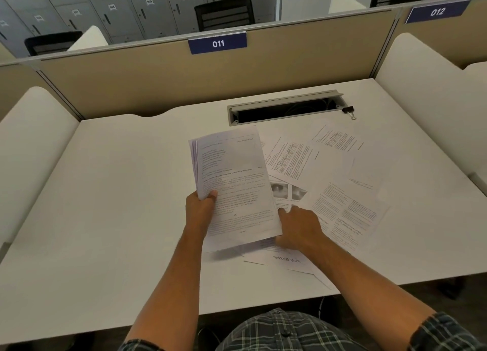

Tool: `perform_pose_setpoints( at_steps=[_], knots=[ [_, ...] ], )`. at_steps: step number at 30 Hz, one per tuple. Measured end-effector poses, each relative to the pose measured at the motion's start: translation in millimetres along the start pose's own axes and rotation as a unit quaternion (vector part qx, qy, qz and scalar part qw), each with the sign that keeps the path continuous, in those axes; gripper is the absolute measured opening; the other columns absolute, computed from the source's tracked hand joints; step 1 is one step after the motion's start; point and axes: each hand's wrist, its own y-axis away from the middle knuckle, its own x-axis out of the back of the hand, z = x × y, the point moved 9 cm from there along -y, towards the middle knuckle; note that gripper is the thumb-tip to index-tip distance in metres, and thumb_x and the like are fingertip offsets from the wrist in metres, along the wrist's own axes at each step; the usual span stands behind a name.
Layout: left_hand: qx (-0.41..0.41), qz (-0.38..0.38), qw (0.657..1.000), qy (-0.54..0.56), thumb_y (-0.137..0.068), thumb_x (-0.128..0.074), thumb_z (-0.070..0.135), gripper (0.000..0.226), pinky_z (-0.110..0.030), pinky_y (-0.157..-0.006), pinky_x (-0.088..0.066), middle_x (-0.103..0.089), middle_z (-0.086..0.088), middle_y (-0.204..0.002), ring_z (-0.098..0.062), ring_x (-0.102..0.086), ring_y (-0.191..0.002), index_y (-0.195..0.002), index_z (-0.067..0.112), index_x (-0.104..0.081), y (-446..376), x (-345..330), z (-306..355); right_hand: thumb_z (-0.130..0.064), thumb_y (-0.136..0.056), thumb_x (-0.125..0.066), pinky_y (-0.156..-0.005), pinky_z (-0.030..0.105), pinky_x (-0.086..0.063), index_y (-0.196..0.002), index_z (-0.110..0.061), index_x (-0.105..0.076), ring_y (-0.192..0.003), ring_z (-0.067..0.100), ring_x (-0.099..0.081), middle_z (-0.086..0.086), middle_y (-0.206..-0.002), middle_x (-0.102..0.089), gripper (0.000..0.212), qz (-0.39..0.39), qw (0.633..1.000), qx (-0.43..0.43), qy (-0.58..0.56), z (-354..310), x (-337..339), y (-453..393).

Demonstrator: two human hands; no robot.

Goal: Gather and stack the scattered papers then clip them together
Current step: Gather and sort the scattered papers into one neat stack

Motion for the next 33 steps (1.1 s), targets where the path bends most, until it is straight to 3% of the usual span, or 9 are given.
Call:
perform_pose_setpoints(
  at_steps=[8, 13, 18, 21, 24, 27, 29, 31, 33],
  knots=[
    [0.004, -0.004, 1.0, 0.005, -0.097, -0.07, 0.025, 0.012, -0.022, -0.064, -0.051, -0.067, 0.013, -0.098, -0.011, -0.065, -0.087, -0.094, 0.032, -0.061, 2.9, -0.9, -1.8, -0.06, -0.081, -0.064, -0.067, 0.031, -0.043, -0.12, -0.019, -0.058, -0.089, 0.024, -0.065, 0.006, -0.102, -0.059, 0.057, -0.005, 1.0, 0.01, -0.006, -1.1, 4.3, 2.6],
    [0.005, -0.001, 1.0, 0.011, -0.097, -0.071, 0.026, 0.012, -0.023, -0.065, -0.051, -0.067, 0.013, -0.099, -0.012, -0.066, -0.087, -0.095, 0.032, -0.06, 3.6, 2.1, -4.1, -0.028, -0.082, -0.07, -0.064, 0.032, -0.043, -0.131, -0.014, -0.048, -0.092, 0.025, -0.063, 0.009, -0.103, -0.061, 0.056, -0.019, 1.0, -0.008, -0.01, -1.3, 1.0, 11.4],
    [0.008, -0.006, 1.0, 0.01, -0.097, -0.071, 0.027, 0.012, -0.023, -0.063, -0.051, -0.067, 0.012, -0.099, -0.011, -0.066, -0.086, -0.094, 0.033, -0.06, 5.4, 0.5, -6.7, -0.01, -0.093, -0.061, -0.066, 0.034, -0.049, -0.155, -0.007, -0.026, -0.093, 0.026, -0.069, 0.008, -0.108, -0.069, 0.071, 0.004, 0.999, -0.041, -0.006, 14.9, 9.5, 14.4],
    [0.01, -0.01, 1.0, 0.017, -0.097, -0.071, 0.028, 0.012, -0.022, -0.064, -0.053, -0.067, 0.014, -0.099, -0.011, -0.066, -0.087, -0.1, 0.032, -0.061, 5.7, -0.6, -8.2, -0.014, -0.097, -0.059, -0.07, 0.034, -0.058, -0.154, -0.01, -0.029, -0.088, 0.022, -0.072, 0.003, -0.108, -0.073, 0.065, 0.051, 0.995, -0.08, -0.035, 31.2, 32.5, 15.0],
    [0.017, -0.015, 0.999, 0.023, -0.097, -0.071, 0.026, 0.013, -0.021, -0.064, -0.054, -0.068, 0.015, -0.099, -0.01, -0.067, -0.087, -0.1, 0.033, -0.06, 6.7, -3.4, -10.4, -0.021, -0.097, -0.066, -0.06, 0.031, -0.059, -0.155, -0.012, -0.035, -0.067, 0.018, -0.068, 0.001, -0.095, -0.073, 0.067, 0.155, 0.981, -0.111, -0.039, 36.5, 75.7, 23.4],
    [0.019, -0.025, 0.999, 0.023, -0.097, -0.07, 0.025, 0.013, -0.018, -0.06, -0.055, -0.069, 0.015, -0.1, -0.01, -0.068, -0.087, -0.099, 0.034, -0.061, 10.1, -10.0, -10.4, 0.0, -0.083, -0.077, -0.043, 0.025, -0.048, -0.142, -0.001, -0.058, -0.043, 0.019, -0.054, 0.01, -0.081, -0.074, 0.062, 0.355, 0.933, -0.036, -0.05, 13.8, 125.8, 46.3],
    [0.018, -0.037, 0.999, 0.026, -0.097, -0.07, 0.023, 0.016, -0.019, -0.061, -0.055, -0.069, 0.013, -0.102, -0.011, -0.069, -0.09, -0.107, 0.032, -0.062, 12.8, -16.0, -9.8, 0.006, -0.083, -0.069, -0.043, 0.027, -0.049, -0.135, 0.003, -0.064, -0.044, 0.021, -0.058, 0.014, -0.084, -0.076, 0.052, 0.473, 0.877, 0.061, -0.054, -12.2, 145.1, 65.8],
    [0.023, -0.053, 0.998, 0.033, -0.096, -0.071, 0.02, 0.019, -0.018, -0.062, -0.057, -0.072, 0.01, -0.104, -0.012, -0.071, -0.091, -0.111, 0.028, -0.064, 15.1, -23.2, -10.2, 0.003, -0.089, -0.054, -0.049, 0.032, -0.056, -0.135, 0.002, -0.063, -0.06, 0.024, -0.07, 0.016, -0.101, -0.078, 0.047, 0.482, 0.858, 0.17, -0.052, -44.9, 145.9, 73.0],
    [0.029, -0.071, 0.996, 0.038, -0.093, -0.074, 0.021, 0.017, -0.016, -0.059, -0.058, -0.076, 0.01, -0.099, -0.01, -0.074, -0.087, -0.106, 0.031, -0.067, 19.1, -30.2, -7.4, -0.002, -0.097, -0.053, -0.061, 0.038, -0.062, -0.139, -0.001, -0.06, -0.083, 0.028, -0.077, 0.018, -0.12, -0.074, 0.043, 0.428, 0.868, 0.249, -0.038, -74.9, 130.9, 71.2]
  ],
)
